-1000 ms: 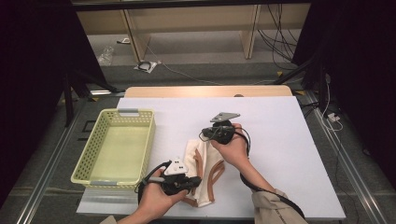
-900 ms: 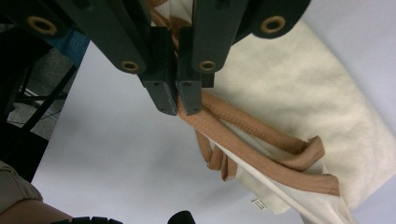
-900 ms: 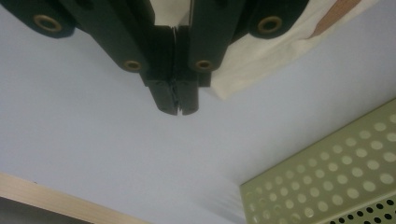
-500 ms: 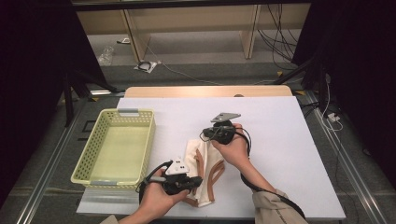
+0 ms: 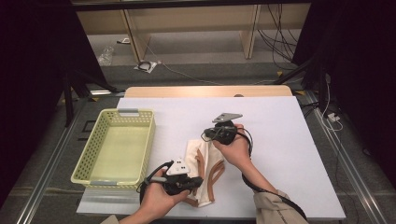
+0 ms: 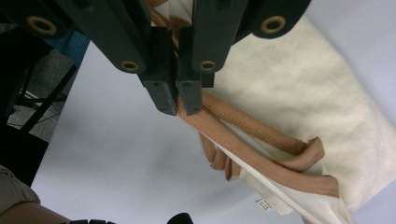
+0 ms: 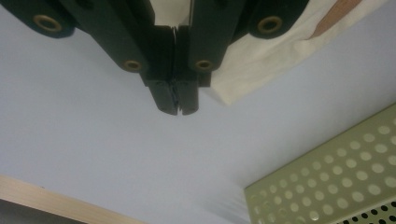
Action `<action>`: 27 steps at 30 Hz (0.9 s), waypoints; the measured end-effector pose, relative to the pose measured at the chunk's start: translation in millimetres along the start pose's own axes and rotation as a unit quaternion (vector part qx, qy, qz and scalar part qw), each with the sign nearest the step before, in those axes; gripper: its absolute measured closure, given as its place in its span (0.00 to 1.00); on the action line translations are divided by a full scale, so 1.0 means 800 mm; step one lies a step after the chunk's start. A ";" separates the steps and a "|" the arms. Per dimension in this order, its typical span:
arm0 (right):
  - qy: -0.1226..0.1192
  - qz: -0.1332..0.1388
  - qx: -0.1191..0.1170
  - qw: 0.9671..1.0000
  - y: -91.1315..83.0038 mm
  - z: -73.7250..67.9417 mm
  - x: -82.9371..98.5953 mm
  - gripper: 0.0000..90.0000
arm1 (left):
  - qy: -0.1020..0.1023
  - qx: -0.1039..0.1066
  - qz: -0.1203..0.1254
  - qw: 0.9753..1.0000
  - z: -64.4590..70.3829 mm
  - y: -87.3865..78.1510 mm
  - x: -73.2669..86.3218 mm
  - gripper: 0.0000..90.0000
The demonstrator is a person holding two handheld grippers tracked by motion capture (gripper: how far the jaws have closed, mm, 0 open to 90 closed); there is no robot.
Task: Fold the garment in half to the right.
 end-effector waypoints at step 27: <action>0.005 -0.005 0.001 1.000 0.000 0.003 0.006 0.99 | 0.002 0.003 -0.005 1.000 0.001 0.004 0.001 0.96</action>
Point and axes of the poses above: each handheld gripper's, and its own axes: y roughly forward along the jaws, x roughly out of its underside, z roughly to its right, the point moved 7 cm from there along y, roughly forward along the jaws, and after that the axes turned 6 degrees about -x, right-handed, at the moved point
